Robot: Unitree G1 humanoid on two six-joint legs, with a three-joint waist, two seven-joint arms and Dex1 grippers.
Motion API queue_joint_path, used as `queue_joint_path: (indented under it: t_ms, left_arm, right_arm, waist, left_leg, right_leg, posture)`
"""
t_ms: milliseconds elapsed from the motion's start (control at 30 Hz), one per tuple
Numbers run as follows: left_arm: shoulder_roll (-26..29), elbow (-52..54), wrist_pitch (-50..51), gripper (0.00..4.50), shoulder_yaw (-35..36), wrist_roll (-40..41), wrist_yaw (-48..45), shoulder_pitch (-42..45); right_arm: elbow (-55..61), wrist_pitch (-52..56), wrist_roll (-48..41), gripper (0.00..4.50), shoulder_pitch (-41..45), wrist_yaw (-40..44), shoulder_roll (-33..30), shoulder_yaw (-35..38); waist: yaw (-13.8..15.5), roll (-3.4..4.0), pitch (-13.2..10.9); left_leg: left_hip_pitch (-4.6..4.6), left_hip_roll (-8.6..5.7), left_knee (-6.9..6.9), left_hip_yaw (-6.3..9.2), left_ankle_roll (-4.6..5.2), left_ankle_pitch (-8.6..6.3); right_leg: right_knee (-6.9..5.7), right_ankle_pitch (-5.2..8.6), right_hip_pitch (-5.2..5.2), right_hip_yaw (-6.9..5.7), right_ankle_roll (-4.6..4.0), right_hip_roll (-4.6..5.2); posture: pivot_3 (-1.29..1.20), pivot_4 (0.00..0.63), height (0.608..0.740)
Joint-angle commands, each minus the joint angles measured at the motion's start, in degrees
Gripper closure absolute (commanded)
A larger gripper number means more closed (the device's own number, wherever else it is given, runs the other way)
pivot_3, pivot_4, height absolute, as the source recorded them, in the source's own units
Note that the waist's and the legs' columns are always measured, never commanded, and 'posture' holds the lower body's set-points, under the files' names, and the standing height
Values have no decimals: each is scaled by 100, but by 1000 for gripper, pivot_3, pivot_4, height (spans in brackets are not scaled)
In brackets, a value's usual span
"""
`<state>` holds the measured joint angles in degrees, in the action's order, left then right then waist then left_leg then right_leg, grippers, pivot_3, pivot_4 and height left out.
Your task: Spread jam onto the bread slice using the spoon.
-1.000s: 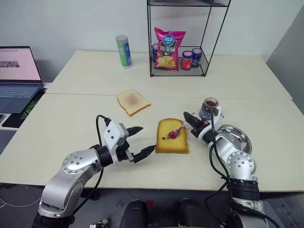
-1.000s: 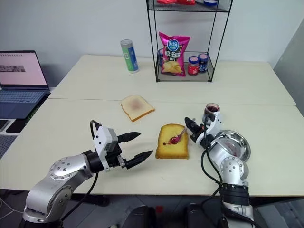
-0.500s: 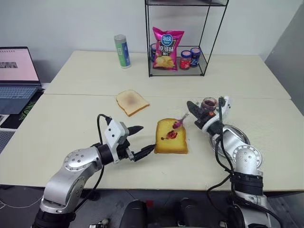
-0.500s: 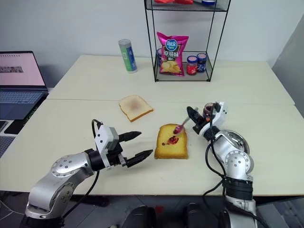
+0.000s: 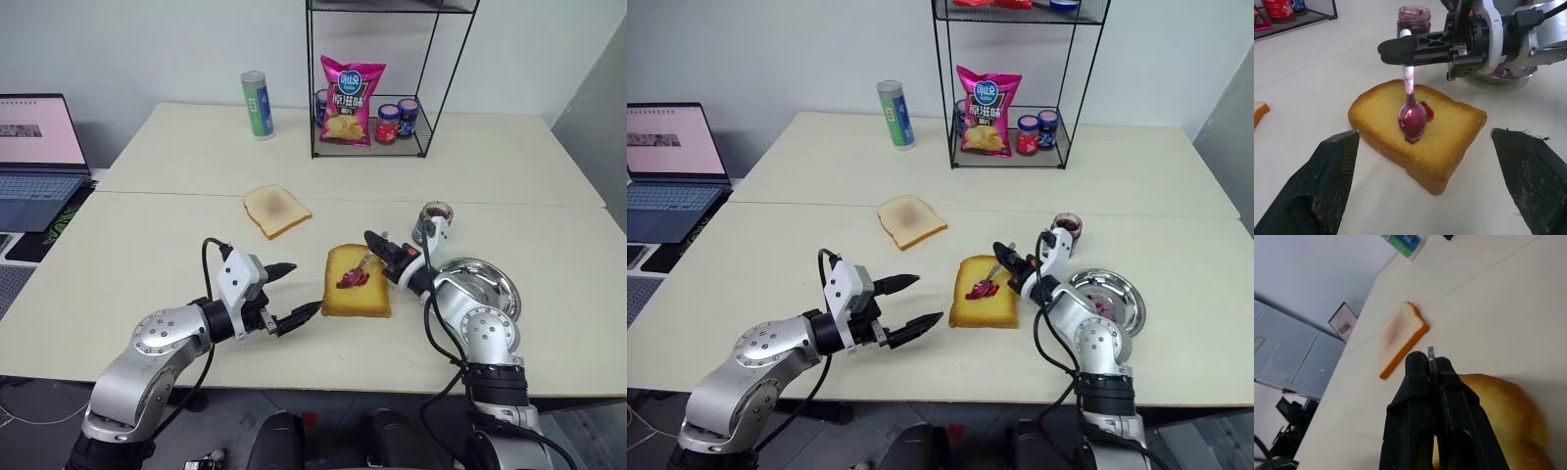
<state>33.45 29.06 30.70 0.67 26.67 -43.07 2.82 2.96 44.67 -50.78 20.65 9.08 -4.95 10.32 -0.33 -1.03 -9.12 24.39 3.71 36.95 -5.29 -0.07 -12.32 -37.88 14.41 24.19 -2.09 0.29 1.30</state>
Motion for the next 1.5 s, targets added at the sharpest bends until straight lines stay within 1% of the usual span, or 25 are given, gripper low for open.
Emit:
queue_joint_path:
  t_ms: [33,200,300,433,533,633,667,733,800,900,967,1033,1100,1167,1300,1500]
  left_arm:
    - [41,177,-86,0,2,27,-12,87]
    - [51,17,-133,0,-60,18,-108,242]
    - [36,-49,-142,0,-118,25,-166,336]
    - [73,-207,-158,0,-236,32,-387,630]
    - [266,-558,42,0,-452,202,-992,1567]
    - [322,-948,-92,0,-800,20,-1435,2270]
    - [290,-1121,-183,0,-924,-76,-1546,2518]
    - [33,-1630,-442,0,-1312,-337,-1797,3257]
    - [-270,-2040,-745,0,-1736,-602,-2070,3820]
    - [-661,-2413,-1062,0,-2177,-776,-2452,4177]
    - [-846,-2693,-1371,0,-2433,-974,-2649,4260]
    - [-992,-3088,-1835,0,-2696,-1308,-2784,4304]
    - [-1156,-3369,-2092,0,-2823,-1457,-2852,4299]
    - [-1338,-3581,-2190,0,-2853,-1507,-2855,4295]
    - [-1537,-3982,-2666,0,-2949,-1860,-2760,4261]
    - [-1762,-4013,-2629,0,-2817,-1916,-2639,4249]
  right_arm:
    - [372,8,43,4475,-164,96,-275,177]
    - [583,74,-103,4475,-257,62,-543,444]
    - [799,166,-329,4475,-185,-72,-537,596]
    - [1245,346,-1254,4475,230,-671,-313,944]
    - [1814,443,-2114,4475,537,-1275,-556,1293]
    - [2068,437,-2405,4475,445,-1606,-867,1483]
    - [2141,423,-2465,4475,390,-1707,-995,1549]
    - [2287,325,-2583,4475,189,-1942,-1364,1874]
    - [2383,240,-2499,4475,-133,-2001,-1761,2191]
    - [2501,93,-2239,4475,-804,-1897,-2128,2502]
    - [2470,-76,-1981,4475,-1211,-1857,-2173,2606]
    - [2275,-302,-1576,4475,-1532,-1844,-2079,2583]
    - [2064,-496,-1269,4475,-1789,-1724,-1957,2498]
    - [1862,-646,-1088,4475,-1931,-1594,-1846,2454]
    - [1407,-872,-768,4475,-2045,-1205,-1736,2365]
    - [520,-1060,-518,4475,-1723,-847,-1695,2310]
  waist:
    - [3,0,0]
    - [12,-1,0]
    - [13,-1,0]
    - [12,-2,-1]
    - [10,0,-9]
    - [57,-7,-7]
    - [67,-7,-6]
    - [77,-9,-6]
    - [123,-9,-7]
    - [148,-8,-6]
    - [124,-8,-6]
    - [75,-6,-5]
    - [33,-5,-4]
    - [24,-4,-5]
    - [15,-2,-5]
    - [16,-3,-4]
  left_leg:
    - [-1,1,0,1,0,0]
    - [-1,-1,1,1,0,0]
    - [-2,-3,2,-1,0,0]
    - [-1,-1,0,-1,0,0]
    - [0,0,1,0,0,0]
    - [7,-6,5,18,0,1]
    - [6,-6,2,16,0,0]
    - [9,-14,-1,9,1,-1]
    - [29,-20,3,7,5,-3]
    - [40,-26,0,8,13,-7]
    - [40,-24,-3,8,15,-8]
    - [38,-22,-5,8,16,-9]
    - [36,-22,-4,11,16,-9]
    - [31,-21,-2,14,16,-9]
    - [16,-18,5,14,15,-8]
    - [7,-18,11,9,15,-7]
  right_leg:
    - [-1,0,0,0,0,0]
    - [-1,1,-1,0,0,0]
    - [-1,0,-2,1,1,0]
    - [0,0,0,2,1,-1]
    - [-7,0,5,2,1,-7]
    - [-9,1,1,-15,0,-18]
    - [7,0,-6,-13,1,-18]
    - [19,1,-9,-10,7,-11]
    - [27,-2,-1,-8,17,-6]
    - [62,-13,-3,-8,27,-5]
    - [73,-17,-5,-7,21,-10]
    - [75,-16,-4,0,21,-21]
    - [71,-8,-2,-3,32,-32]
    - [60,-8,-2,-5,32,-38]
    - [31,-10,-2,4,28,-37]
    - [17,-10,-7,12,28,-25]
  posture:
    - [0,150,740]
    - [0,150,740]
    - [0,150,740]
    - [0,150,740]
    - [0,150,740]
    - [0,150,740]
    - [0,150,740]
    - [0,150,740]
    - [0,150,740]
    - [0,150,740]
    - [0,150,740]
    - [0,150,740]
    - [0,150,740]
    - [0,150,740]
    - [0,150,740]
    - [0,150,740]
